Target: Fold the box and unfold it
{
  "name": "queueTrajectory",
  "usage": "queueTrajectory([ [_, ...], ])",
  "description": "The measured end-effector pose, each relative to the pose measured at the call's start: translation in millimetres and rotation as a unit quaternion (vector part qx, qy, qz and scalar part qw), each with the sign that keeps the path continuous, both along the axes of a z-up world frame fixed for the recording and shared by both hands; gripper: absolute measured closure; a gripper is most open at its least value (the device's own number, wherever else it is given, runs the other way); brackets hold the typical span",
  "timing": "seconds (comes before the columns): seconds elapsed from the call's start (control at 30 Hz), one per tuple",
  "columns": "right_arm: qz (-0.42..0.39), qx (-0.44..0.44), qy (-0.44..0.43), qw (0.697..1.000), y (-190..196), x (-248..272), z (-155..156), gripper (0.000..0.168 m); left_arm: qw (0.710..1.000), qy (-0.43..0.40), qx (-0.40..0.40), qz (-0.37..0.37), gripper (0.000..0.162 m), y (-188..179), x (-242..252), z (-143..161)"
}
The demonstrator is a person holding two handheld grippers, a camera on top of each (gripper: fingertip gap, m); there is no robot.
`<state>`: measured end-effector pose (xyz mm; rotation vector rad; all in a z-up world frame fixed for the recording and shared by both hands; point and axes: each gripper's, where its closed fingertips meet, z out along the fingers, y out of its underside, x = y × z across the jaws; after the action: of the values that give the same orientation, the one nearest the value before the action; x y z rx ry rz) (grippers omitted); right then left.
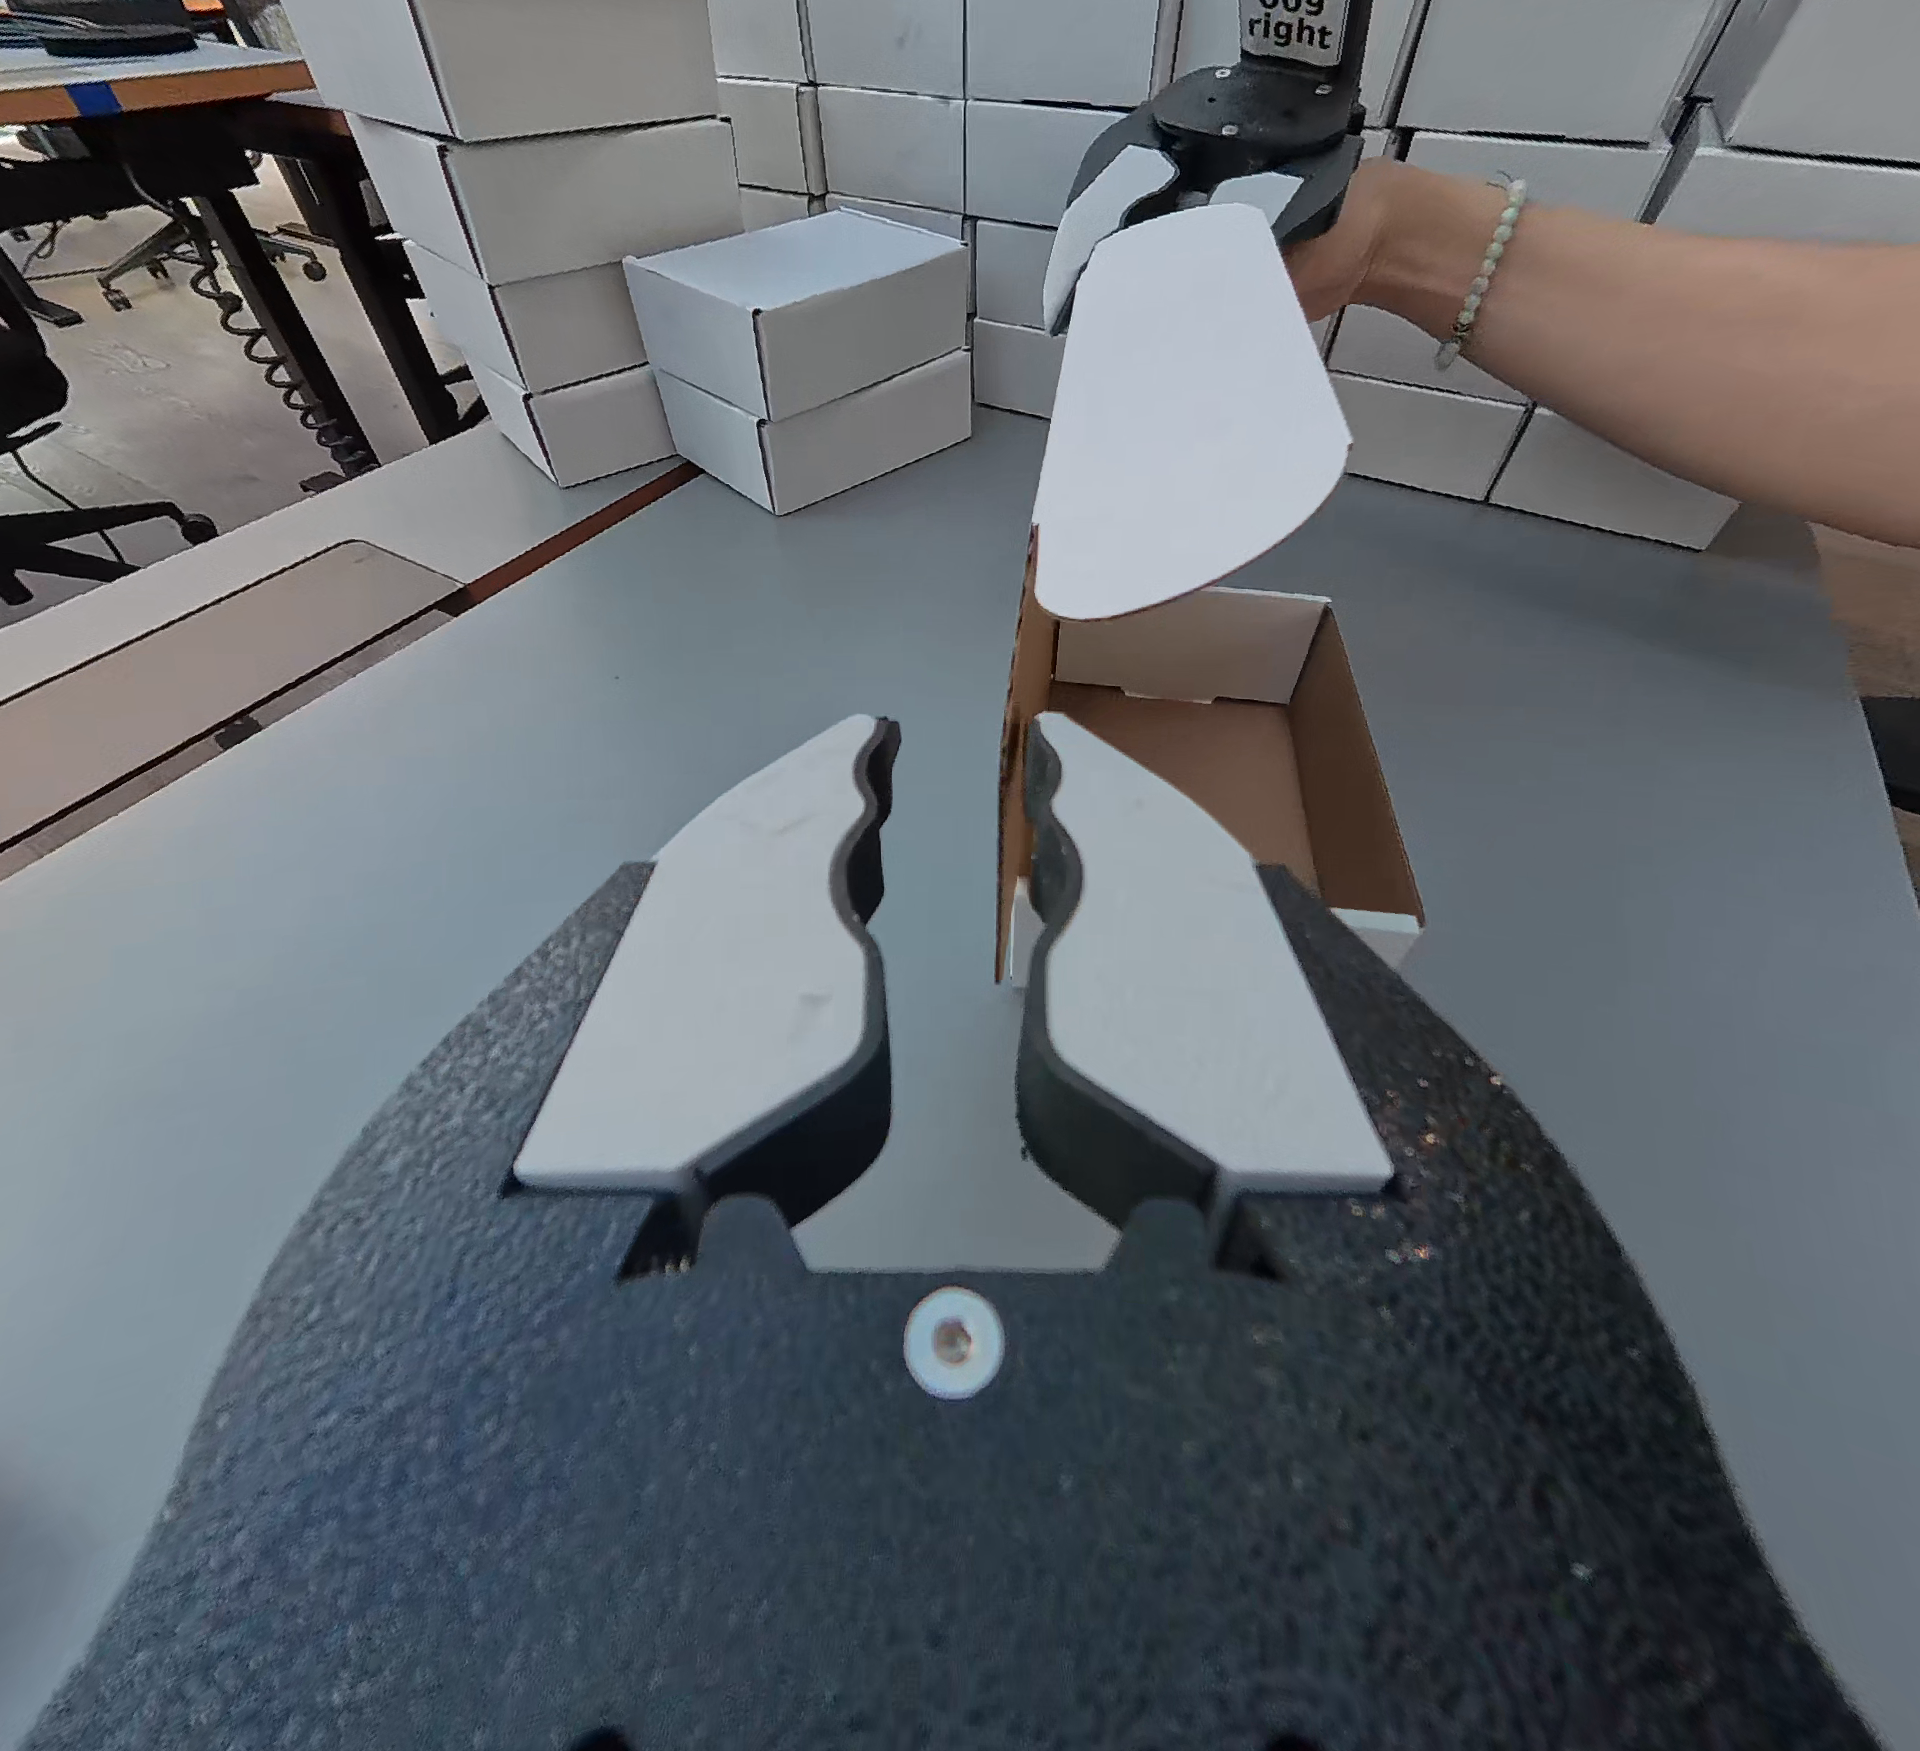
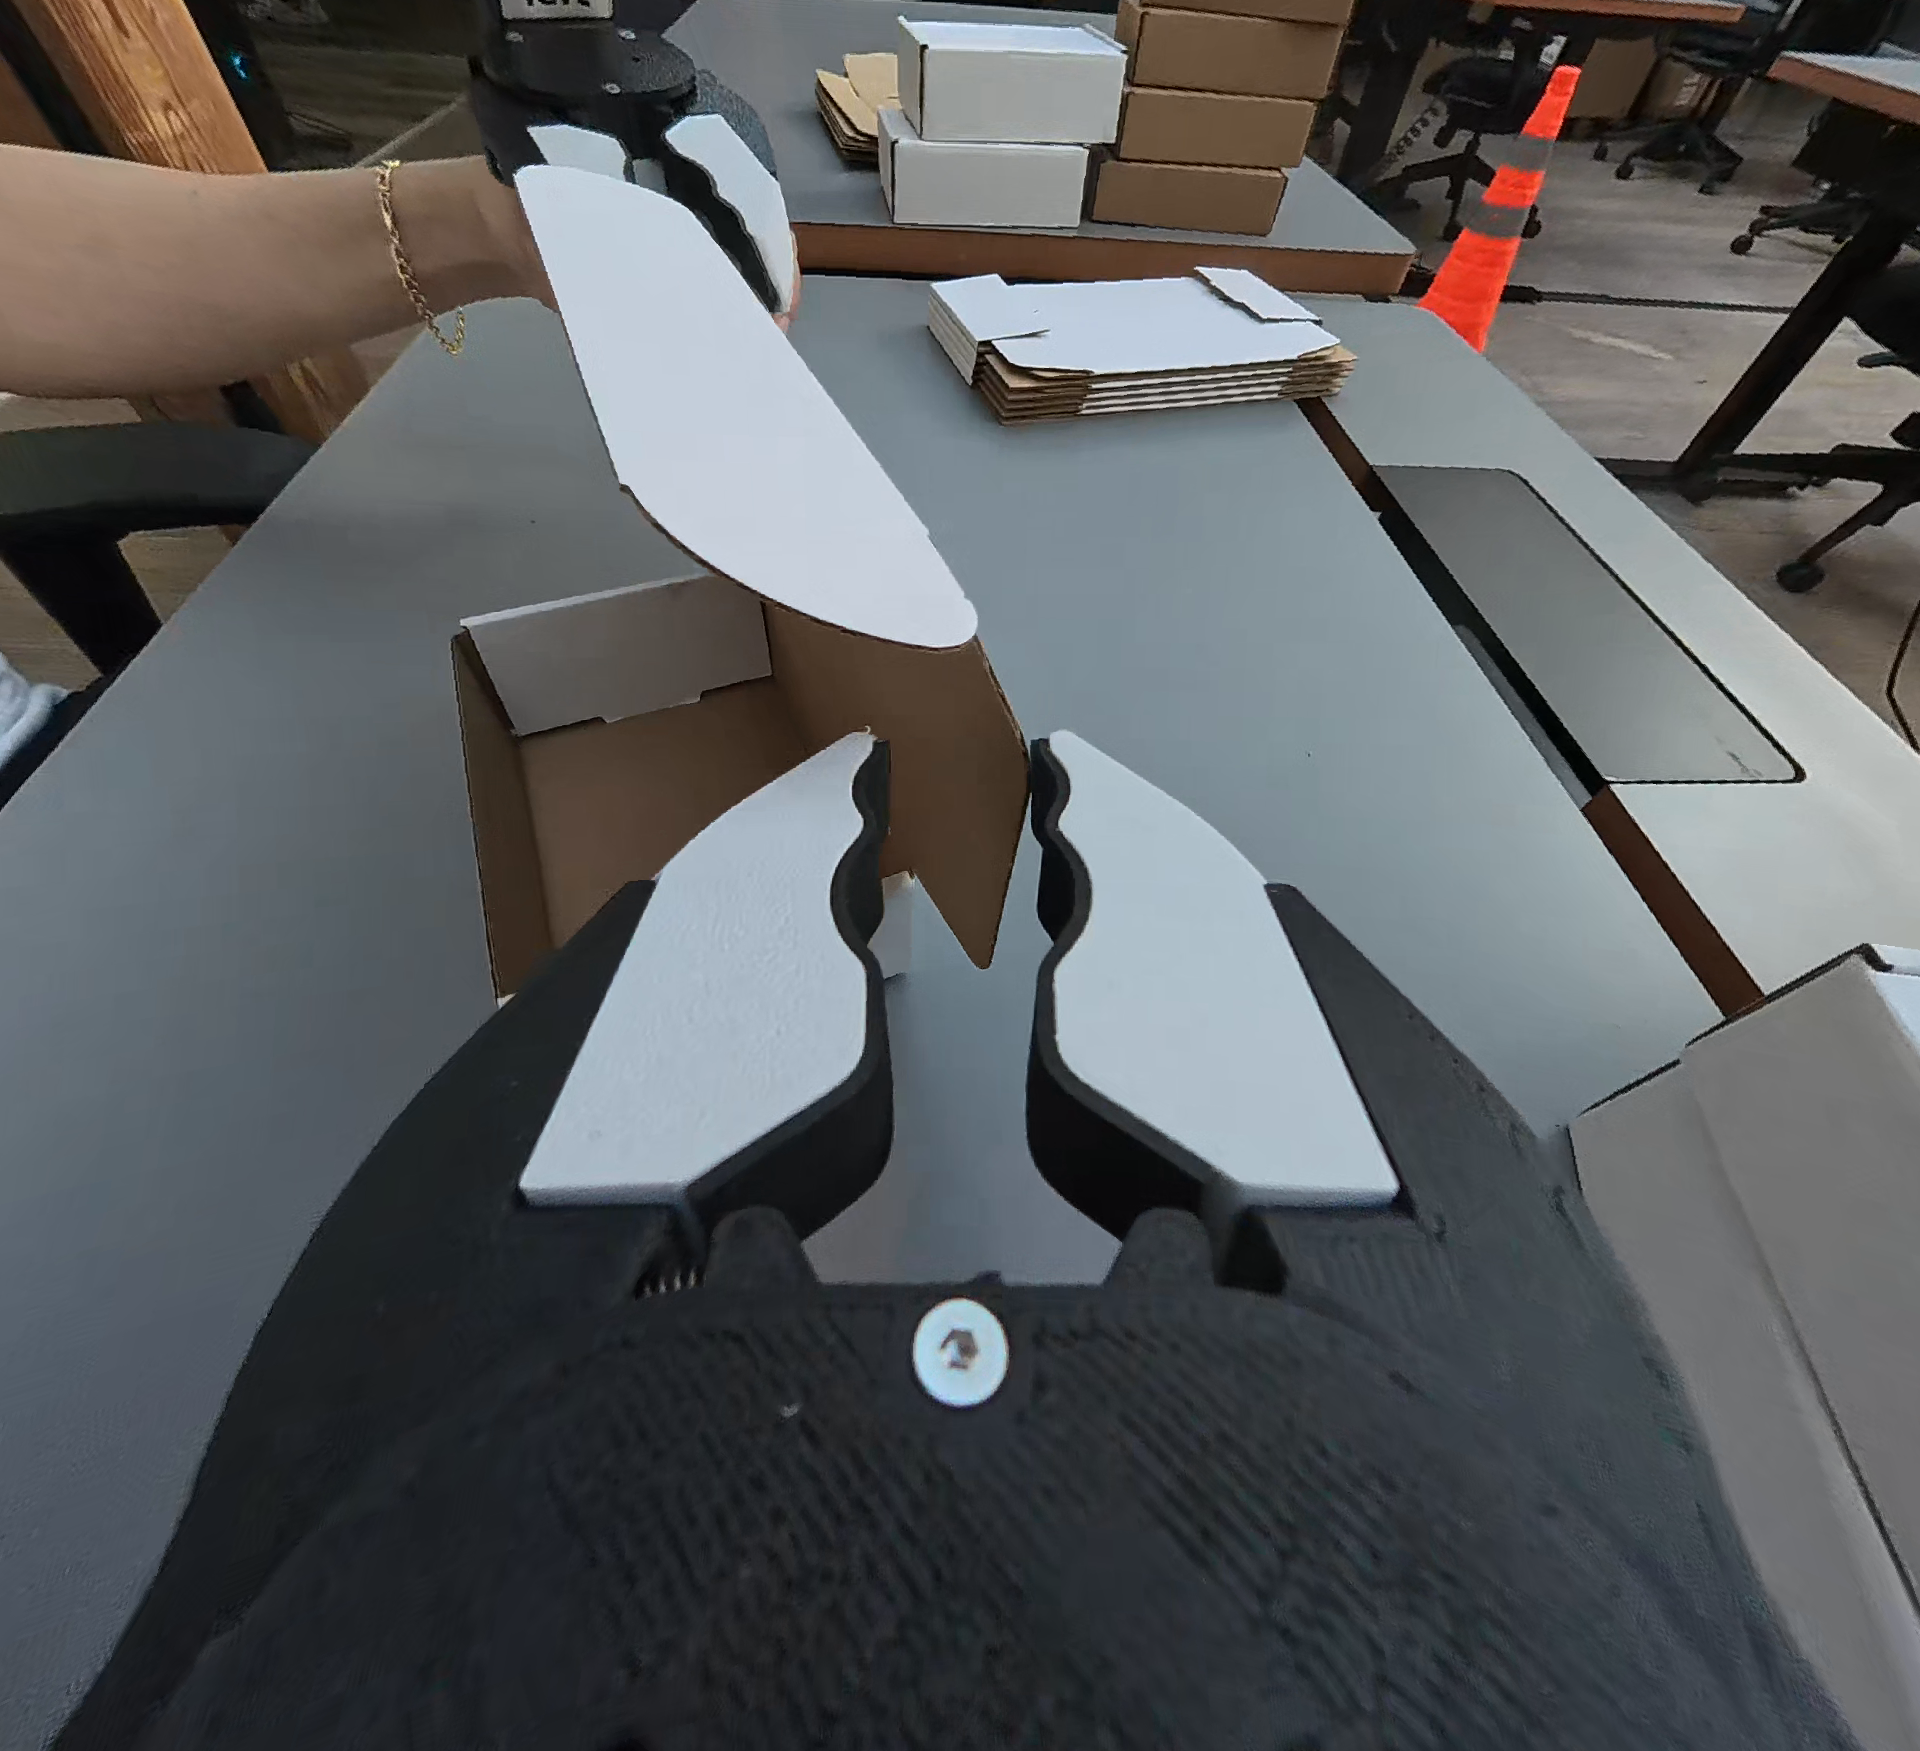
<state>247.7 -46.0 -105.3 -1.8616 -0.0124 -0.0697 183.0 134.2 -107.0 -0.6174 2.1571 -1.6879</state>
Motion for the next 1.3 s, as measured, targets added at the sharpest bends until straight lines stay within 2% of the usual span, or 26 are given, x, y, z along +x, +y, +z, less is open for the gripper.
queueTrajectory([
  [0.2, 0.011, -0.004, -0.006, 1.0, 1, 9, -1, 0.146, 0.999, 0.014, 0.018, -0.023, 0.144, -5, 0, -6],
  [0.23, 0.017, 0.001, -0.003, 1.0, 2, 9, 0, 0.148, 0.999, 0.015, 0.02, -0.025, 0.147, -5, 0, -7],
  [0.27, 0.026, 0.001, -0.001, 1.0, 3, 8, -1, 0.159, 0.999, 0.014, 0.021, -0.028, 0.151, -5, 0, -8],
  [0.3, 0.031, 0.0, 0.0, 1.0, 3, 8, -1, 0.161, 0.999, 0.012, 0.019, -0.032, 0.158, -6, 0, -7],
  [0.4, 0.041, -0.006, 0.002, 0.999, 4, 7, -1, 0.163, 0.999, 0.009, 0.025, -0.037, 0.16, -4, 0, -8],
  [0.53, 0.012, -0.012, 0.018, 1.0, 8, 5, -1, 0.165, 0.999, 0.012, 0.036, -0.017, 0.16, 3, 6, -8],
  [0.67, -0.058, -0.01, 0.023, 0.998, 13, 7, 1, 0.165, 0.998, 0.021, 0.04, 0.053, 0.16, 12, 20, -8],
  [0.73, -0.08, -0.001, 0.036, 0.996, 20, 3, 1, 0.166, 0.991, 0.024, 0.05, 0.124, 0.16, 20, 31, -8],
  [0.9, -0.221, 0.02, 0.004, 0.975, 33, 14, 2, 0.167, 0.968, 0.037, 0.073, 0.239, 0.16, 22, 40, -10],
  [1.07, -0.256, 0.057, 0.035, 0.964, 48, 4, 5, 0.166, 0.931, 0.039, 0.098, 0.35, 0.159, 31, 44, -10],
  [1.3, -0.396, 0.148, 0.08, 0.903, 68, 1, 5, 0.161, 0.885, 0.035, 0.092, 0.455, 0.158, 26, 43, -10],
])
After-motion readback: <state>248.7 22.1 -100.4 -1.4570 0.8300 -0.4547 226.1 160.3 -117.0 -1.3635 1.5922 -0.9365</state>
